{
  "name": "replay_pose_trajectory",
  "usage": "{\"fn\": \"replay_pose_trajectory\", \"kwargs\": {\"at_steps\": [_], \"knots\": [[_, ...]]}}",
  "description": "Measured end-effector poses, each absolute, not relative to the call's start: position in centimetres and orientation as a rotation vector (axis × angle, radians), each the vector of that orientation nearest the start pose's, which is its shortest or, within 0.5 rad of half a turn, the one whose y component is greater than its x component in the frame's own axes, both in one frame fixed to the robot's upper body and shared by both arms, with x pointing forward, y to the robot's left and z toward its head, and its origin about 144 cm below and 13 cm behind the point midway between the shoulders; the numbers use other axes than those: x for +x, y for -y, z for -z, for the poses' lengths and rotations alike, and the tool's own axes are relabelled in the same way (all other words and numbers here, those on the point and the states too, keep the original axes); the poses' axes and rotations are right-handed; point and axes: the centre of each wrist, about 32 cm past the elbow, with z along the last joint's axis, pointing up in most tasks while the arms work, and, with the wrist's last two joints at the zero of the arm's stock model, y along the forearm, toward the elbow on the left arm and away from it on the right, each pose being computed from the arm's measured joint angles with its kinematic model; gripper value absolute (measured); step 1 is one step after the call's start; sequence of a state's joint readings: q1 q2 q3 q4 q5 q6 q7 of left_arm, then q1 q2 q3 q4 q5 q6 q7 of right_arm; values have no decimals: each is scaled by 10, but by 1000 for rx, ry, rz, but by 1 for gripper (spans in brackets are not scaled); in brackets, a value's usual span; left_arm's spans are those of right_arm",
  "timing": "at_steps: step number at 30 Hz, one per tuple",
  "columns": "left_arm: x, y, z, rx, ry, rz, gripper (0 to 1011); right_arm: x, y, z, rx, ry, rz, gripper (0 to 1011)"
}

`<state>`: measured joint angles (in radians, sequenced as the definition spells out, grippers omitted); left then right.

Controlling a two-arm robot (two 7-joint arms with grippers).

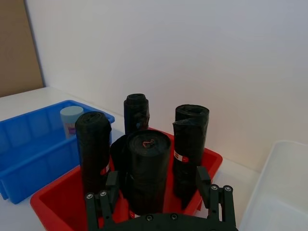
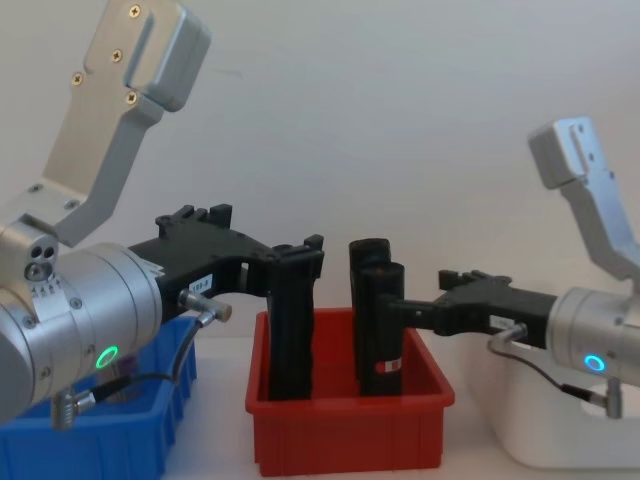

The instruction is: Pick the cotton swabs from the blue box and place them into the white box.

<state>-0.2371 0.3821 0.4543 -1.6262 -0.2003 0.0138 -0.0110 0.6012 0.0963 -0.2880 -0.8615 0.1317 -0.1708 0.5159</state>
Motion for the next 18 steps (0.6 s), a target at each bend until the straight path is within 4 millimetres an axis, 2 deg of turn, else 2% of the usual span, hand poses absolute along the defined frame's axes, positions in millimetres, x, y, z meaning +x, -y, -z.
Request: {"fn": "replay_pose_trajectory", "kwargs": {"at_steps": [14,18], "knots": [[492,-198,-1204,61,268,-1124,1004,645,190,-1149,-92,70,800,1002],[492,-198,-1204,61,268,-1124,1004,650,187,-1148,-96,68,787,933]]}}
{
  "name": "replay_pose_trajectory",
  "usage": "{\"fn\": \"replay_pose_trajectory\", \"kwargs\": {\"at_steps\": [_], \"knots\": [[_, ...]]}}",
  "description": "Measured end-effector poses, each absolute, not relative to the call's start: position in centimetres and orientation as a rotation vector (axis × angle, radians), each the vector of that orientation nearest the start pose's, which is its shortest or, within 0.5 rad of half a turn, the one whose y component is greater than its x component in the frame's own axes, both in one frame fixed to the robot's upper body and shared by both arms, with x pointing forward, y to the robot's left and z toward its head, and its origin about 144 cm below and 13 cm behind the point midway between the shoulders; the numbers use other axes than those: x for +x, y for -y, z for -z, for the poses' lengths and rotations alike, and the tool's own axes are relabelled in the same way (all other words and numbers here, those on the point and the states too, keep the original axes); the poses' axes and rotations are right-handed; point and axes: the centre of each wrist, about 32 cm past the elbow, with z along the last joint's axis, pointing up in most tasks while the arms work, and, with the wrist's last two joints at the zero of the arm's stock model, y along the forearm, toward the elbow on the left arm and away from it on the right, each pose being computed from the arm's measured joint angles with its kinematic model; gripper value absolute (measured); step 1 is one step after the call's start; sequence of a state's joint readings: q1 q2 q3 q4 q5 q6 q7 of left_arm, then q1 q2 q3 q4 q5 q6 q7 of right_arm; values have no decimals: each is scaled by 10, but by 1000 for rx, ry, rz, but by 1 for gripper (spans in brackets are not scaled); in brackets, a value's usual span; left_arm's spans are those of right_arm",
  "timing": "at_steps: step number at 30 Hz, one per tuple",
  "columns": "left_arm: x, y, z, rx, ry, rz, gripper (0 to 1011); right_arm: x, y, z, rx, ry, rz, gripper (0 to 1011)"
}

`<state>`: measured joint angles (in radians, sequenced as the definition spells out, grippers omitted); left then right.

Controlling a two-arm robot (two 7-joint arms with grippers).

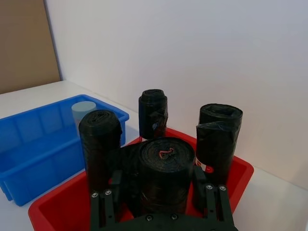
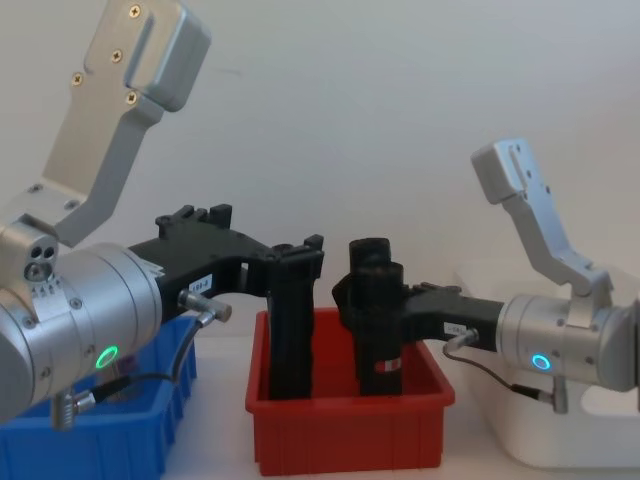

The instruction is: Pick the cotton swabs from the blue box and place them into the white box.

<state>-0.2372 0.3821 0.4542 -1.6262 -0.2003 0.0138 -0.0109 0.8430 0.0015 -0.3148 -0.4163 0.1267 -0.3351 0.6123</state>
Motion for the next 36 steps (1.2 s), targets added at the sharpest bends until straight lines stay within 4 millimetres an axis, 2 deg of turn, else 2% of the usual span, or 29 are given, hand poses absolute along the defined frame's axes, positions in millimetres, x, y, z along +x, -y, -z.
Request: {"fn": "replay_pose_trajectory", "kwargs": {"at_steps": [5,6,8,12,14,25,36], "knots": [[492,-198,-1204,61,268,-1124,1004,655,184,-1148,-98,69,775,786],[492,-198,-1204,61,268,-1124,1004,656,183,-1149,-95,74,773,786],[492,-198,-1204,61,268,-1124,1004,657,183,-1149,-96,73,771,692],[492,-198,-1204,61,268,-1124,1004,659,182,-1150,-91,81,768,622],[492,-198,-1204,61,268,-1124,1004,660,182,-1150,-87,85,768,528],[492,-198,-1204,61,268,-1124,1004,660,183,-1162,-19,140,786,473],[492,-198,-1204,61,268,-1124,1004,635,192,-1194,65,208,861,473]]}}
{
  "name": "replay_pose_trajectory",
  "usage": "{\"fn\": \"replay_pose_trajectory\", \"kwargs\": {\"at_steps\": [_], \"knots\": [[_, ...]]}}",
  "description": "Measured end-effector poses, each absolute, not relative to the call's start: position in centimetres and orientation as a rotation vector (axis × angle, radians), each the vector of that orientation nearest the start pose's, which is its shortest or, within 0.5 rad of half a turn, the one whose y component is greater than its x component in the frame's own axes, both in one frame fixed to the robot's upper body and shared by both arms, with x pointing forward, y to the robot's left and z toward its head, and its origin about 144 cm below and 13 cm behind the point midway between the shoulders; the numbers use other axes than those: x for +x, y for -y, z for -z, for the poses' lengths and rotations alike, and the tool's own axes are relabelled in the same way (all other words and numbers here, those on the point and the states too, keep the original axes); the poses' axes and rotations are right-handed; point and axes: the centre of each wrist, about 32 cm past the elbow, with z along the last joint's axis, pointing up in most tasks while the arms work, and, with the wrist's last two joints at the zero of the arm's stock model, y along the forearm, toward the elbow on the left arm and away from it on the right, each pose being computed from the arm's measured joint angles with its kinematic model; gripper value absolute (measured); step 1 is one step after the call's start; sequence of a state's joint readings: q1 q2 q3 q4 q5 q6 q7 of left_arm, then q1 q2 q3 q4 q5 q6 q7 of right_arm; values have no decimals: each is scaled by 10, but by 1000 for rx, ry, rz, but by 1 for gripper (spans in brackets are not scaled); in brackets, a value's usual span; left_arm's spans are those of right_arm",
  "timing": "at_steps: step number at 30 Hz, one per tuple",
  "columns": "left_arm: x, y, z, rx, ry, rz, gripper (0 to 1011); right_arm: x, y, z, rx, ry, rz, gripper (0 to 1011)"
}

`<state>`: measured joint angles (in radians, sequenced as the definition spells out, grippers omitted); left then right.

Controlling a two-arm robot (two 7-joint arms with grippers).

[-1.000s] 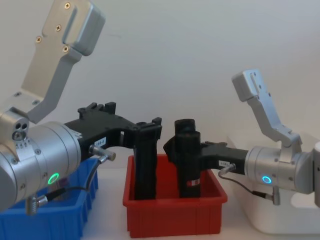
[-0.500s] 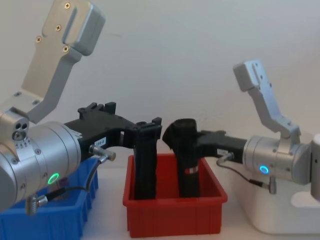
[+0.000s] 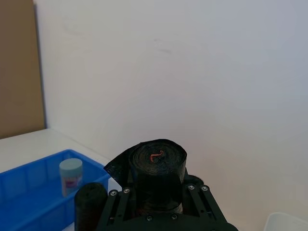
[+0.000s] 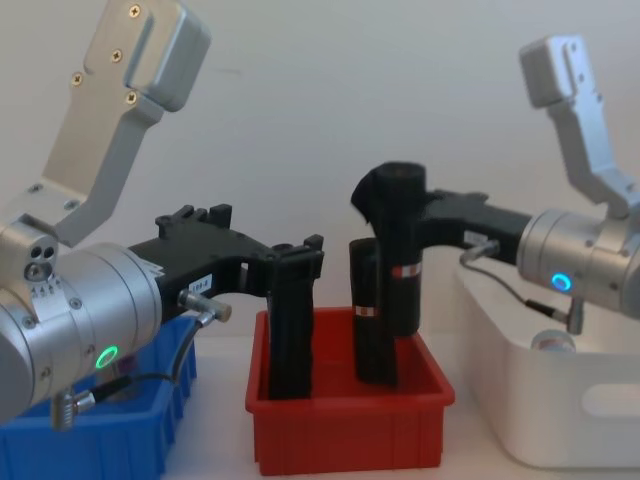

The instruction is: Pick the cotton swabs from the blue box and place them into the white box.

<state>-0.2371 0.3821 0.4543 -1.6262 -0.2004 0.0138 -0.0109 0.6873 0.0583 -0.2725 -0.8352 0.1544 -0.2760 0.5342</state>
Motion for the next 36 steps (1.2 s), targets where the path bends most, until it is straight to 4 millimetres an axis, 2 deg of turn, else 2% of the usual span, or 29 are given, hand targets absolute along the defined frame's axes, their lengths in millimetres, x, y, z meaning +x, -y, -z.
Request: {"fn": "replay_pose_trajectory", "kwargs": {"at_steps": [8,19,34,36], "knots": [[492,-198,-1204,61,268,-1124,1004,614,201,-1212,92,238,948,473],[492,-198,-1204,61,268,-1124,1004,589,218,-1228,72,237,1107,473],[492,-198,-1204,61,268,-1124,1004,568,243,-1230,-10,145,1261,473],[492,-198,-1204,61,268,-1124,1004,566,245,-1230,-16,135,1267,501]]}}
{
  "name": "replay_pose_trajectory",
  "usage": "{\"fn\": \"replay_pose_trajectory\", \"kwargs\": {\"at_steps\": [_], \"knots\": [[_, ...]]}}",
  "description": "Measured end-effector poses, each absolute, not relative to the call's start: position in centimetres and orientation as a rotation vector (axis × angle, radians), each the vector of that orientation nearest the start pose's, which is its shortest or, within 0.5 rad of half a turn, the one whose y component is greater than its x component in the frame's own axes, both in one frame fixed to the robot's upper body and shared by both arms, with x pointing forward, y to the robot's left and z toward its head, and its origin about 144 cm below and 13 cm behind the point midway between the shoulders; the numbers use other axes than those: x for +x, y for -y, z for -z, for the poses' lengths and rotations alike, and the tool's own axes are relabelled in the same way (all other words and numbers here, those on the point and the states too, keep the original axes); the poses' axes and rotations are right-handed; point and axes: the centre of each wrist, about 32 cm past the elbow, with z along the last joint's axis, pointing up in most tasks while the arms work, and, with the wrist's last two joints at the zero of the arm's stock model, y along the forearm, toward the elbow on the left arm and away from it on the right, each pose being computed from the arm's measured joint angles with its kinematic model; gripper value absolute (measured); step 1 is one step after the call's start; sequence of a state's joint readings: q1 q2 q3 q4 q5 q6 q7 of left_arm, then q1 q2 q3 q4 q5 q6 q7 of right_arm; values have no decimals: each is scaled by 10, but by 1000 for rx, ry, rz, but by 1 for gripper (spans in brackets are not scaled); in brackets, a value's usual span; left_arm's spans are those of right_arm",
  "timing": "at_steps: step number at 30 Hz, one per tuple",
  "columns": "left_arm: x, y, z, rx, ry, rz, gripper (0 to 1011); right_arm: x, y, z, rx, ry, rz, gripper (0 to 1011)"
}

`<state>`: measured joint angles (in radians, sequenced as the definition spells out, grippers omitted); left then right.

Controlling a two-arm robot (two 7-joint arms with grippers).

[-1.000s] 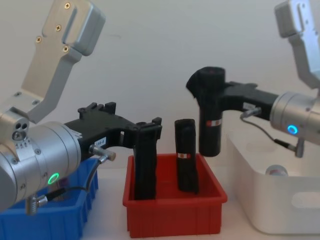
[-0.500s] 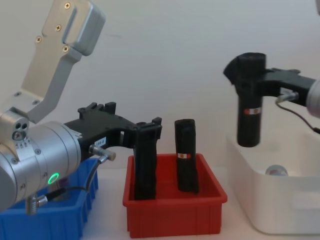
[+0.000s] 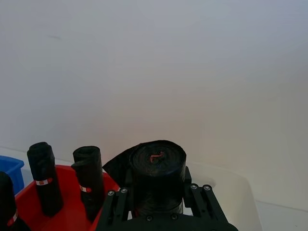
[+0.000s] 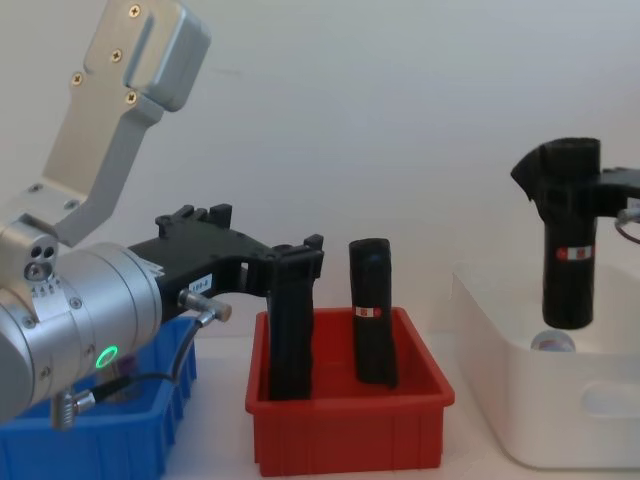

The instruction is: Pick the cotton swabs from the blue box and place them into the white box.

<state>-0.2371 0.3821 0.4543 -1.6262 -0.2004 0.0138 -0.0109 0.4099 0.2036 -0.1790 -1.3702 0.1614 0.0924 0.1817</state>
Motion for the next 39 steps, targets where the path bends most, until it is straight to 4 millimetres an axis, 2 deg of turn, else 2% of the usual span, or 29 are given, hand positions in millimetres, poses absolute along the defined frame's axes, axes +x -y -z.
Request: {"fn": "replay_pose_trajectory", "kwargs": {"at_steps": [1,5,9,10,17,19,39], "knots": [[492,-198,-1204,61,268,-1124,1004,565,246,-1230,-21,126,1272,511],[492,-198,-1204,61,267,-1124,1004,563,250,-1228,-29,109,1281,664],[492,-198,-1204,61,267,-1124,1004,562,253,-1227,-32,98,1286,741],[492,-198,-1204,61,267,-1124,1004,561,253,-1227,-32,97,1287,797],[492,-198,-1204,61,268,-1124,1004,560,256,-1227,-30,96,1291,979],[492,-198,-1204,61,268,-1124,1004,559,256,-1227,-29,98,1291,1002],[492,-198,-1204,61,268,-1124,1004,554,260,-1229,-22,117,1294,1002]]}}
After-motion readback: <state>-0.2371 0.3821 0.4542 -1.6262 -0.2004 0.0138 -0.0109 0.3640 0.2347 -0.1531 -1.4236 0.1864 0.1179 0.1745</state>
